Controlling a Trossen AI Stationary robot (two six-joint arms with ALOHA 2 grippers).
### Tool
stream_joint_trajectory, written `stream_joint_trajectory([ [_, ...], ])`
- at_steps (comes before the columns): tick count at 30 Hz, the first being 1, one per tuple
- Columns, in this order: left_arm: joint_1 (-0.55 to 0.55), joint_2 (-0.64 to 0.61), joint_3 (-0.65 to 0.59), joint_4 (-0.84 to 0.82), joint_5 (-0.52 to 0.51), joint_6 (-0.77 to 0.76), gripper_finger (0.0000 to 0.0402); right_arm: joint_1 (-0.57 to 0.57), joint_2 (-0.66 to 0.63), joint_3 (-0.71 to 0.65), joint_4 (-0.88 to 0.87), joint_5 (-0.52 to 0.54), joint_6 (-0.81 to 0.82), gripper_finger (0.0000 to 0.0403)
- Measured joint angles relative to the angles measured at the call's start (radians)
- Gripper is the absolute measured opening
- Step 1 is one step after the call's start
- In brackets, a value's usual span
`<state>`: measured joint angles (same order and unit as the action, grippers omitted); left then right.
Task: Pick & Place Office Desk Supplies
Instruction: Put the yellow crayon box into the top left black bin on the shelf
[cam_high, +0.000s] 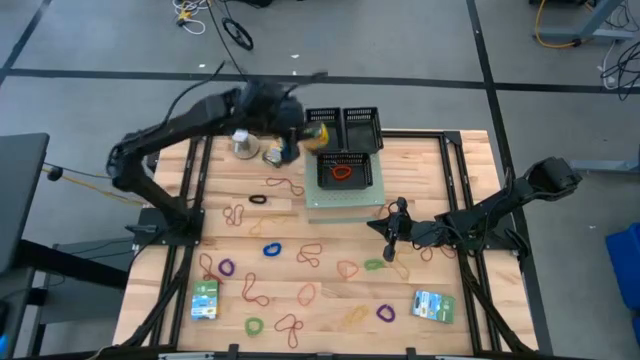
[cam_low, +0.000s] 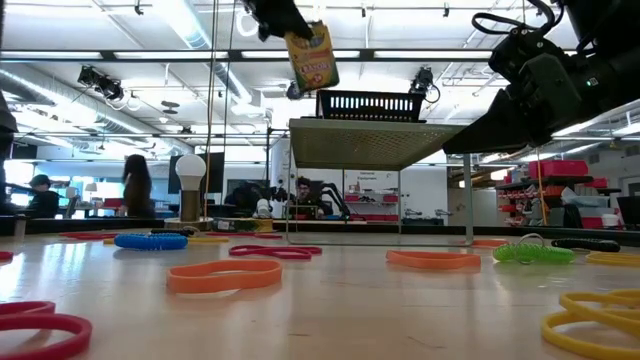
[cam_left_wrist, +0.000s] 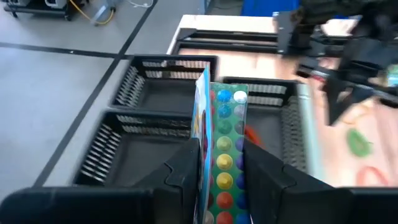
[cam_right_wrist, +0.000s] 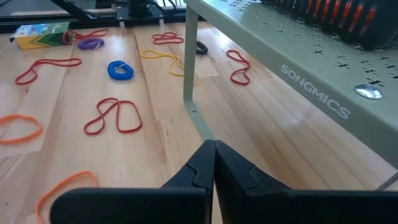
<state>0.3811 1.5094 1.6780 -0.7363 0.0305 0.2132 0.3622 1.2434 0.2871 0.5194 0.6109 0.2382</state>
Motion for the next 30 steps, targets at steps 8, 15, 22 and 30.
stream_joint_trajectory([
  [8, 0.149, 0.224, 0.202, -0.036, 0.157, 0.105, 0.0109, 0.0, 0.0, 0.0, 0.0, 0.0, 0.0, 0.0011],
  [15, 0.207, 0.329, 0.252, -0.084, 0.125, 0.155, 0.0109, 0.0, 0.0, 0.0, 0.0, 0.0, 0.0, 0.0011],
  [22, 0.217, 0.38, 0.252, -0.083, 0.112, 0.171, 0.0109, 0.0, 0.0, 0.0, 0.0, 0.0, 0.0, 0.0011],
  [30, 0.217, 0.402, 0.254, -0.045, 0.107, 0.204, 0.0109, 0.0, 0.0, 0.0, 0.0, 0.0, 0.0, 0.0011],
])
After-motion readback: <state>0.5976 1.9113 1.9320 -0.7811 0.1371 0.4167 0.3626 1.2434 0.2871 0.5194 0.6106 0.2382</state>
